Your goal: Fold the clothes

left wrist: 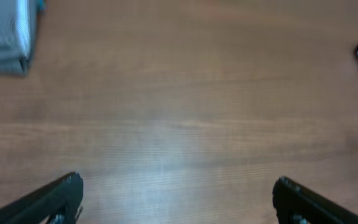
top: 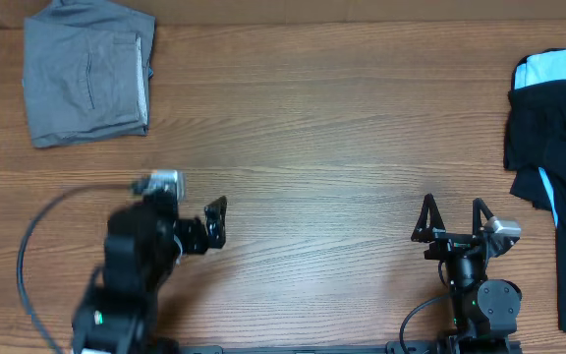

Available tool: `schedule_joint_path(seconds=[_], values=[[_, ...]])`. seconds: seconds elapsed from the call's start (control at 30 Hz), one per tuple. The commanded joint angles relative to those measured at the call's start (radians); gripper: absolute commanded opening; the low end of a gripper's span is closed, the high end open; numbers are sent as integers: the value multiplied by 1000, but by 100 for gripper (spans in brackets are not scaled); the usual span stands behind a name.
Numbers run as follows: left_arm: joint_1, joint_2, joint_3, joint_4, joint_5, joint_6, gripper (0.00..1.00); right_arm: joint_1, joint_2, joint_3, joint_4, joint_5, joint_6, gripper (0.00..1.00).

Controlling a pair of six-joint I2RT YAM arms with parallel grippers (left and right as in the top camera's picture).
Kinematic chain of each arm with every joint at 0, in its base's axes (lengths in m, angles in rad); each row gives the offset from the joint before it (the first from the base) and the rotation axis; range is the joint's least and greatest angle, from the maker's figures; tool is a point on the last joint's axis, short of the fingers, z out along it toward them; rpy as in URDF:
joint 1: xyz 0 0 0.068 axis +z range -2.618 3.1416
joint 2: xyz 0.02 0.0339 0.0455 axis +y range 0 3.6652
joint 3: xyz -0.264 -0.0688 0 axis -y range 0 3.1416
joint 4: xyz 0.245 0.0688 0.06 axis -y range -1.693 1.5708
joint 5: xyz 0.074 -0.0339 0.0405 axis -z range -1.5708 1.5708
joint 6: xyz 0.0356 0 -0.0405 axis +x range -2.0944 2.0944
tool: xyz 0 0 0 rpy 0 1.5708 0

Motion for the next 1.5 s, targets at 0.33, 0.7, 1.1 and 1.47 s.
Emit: schedule_joint_path(seconds=[0.33, 0.7, 1.1, 1.47], values=[[61, -531, -464, 378, -206, -8, 100, -4, -12, -11, 3, -3, -3, 100], [136, -645, -560, 486, -227, -3, 100, -4, -12, -11, 3, -3, -3, 100], [152, -644, -560, 403, -211, 45, 100, -4, -12, -11, 3, -3, -3, 100], [152, -644, -560, 403, -211, 45, 100, -4, -12, -11, 3, -3, -3, 100]])
